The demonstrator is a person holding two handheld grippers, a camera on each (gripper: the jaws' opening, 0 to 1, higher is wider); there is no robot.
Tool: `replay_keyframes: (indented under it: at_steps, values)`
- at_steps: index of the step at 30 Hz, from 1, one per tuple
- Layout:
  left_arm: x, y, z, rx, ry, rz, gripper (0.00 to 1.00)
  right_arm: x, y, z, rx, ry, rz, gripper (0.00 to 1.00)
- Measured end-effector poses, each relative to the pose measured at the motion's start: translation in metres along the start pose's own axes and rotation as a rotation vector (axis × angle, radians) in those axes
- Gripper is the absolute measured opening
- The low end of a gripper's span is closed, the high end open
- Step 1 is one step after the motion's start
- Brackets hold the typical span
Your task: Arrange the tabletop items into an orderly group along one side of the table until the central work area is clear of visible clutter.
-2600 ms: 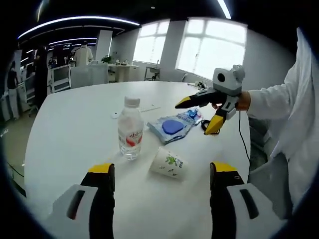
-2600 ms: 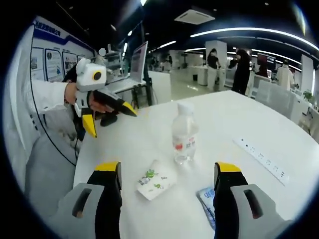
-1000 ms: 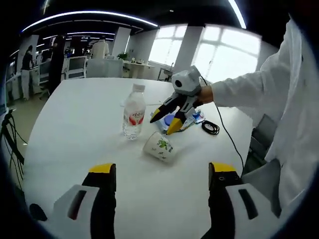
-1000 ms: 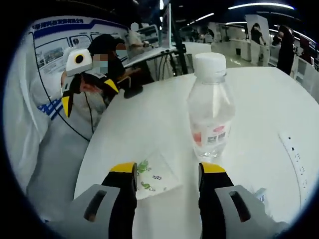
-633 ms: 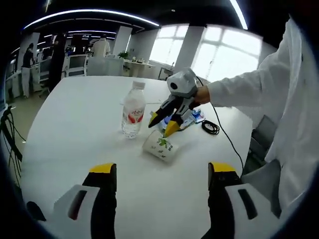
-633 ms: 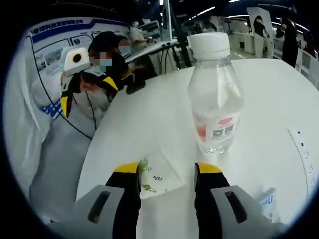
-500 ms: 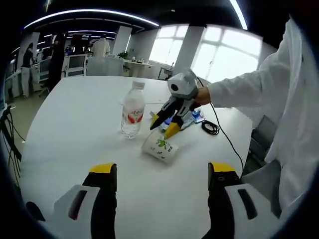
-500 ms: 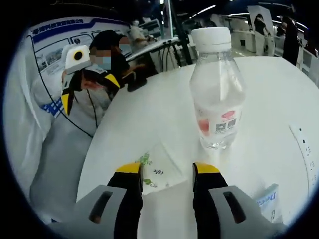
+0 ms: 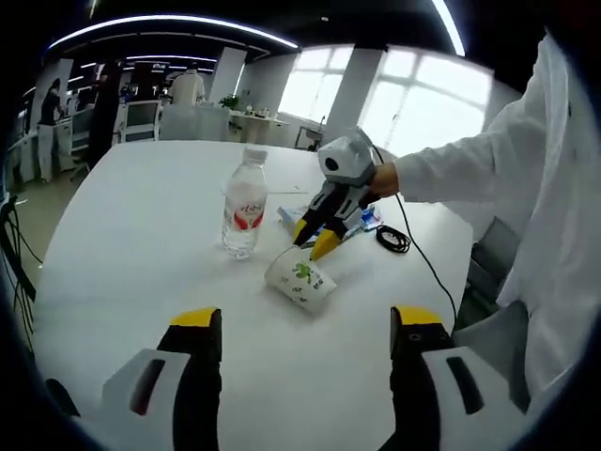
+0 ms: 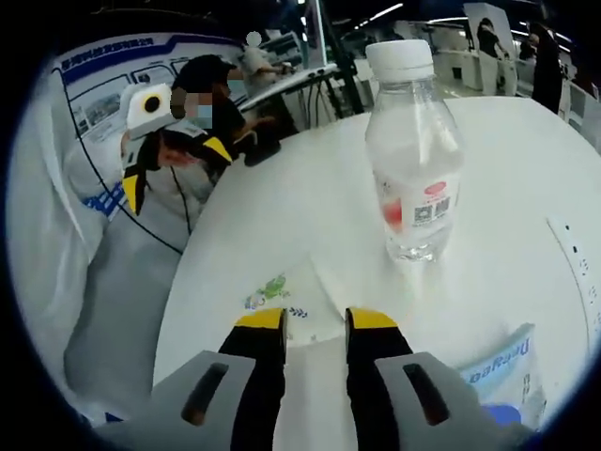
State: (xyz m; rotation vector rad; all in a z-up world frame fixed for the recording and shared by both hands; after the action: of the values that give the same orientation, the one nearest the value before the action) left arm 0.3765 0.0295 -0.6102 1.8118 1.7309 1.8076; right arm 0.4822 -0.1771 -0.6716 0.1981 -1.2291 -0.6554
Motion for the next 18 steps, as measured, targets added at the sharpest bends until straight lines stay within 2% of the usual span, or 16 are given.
replay_keyframes:
  at_steps: [6,18]
  values:
    - [-0.001,0.0,-0.001,-0.002,-0.003,0.0,0.74,0.002,-0.004,0.011,0.017,0.033,0.018,0.07]
    - [-0.003,-0.001,-0.003,0.001,-0.007,0.004,0.72,0.002,-0.008,0.023,0.021,0.099,0.04,0.0]
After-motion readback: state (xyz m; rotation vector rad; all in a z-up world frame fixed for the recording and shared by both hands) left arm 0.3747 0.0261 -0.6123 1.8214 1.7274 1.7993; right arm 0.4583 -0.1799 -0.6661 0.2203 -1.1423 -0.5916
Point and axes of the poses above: the point that each gripper's makers call its tool centre point, and the gripper's own axes: x roughly backward along the fingers, z roughly to its left, y roughly out of its top, the point moved 6 cm from there along x, roughly backward along the fingers, and after that the axes turned 14 degrees about z, right-handed, at the moved point
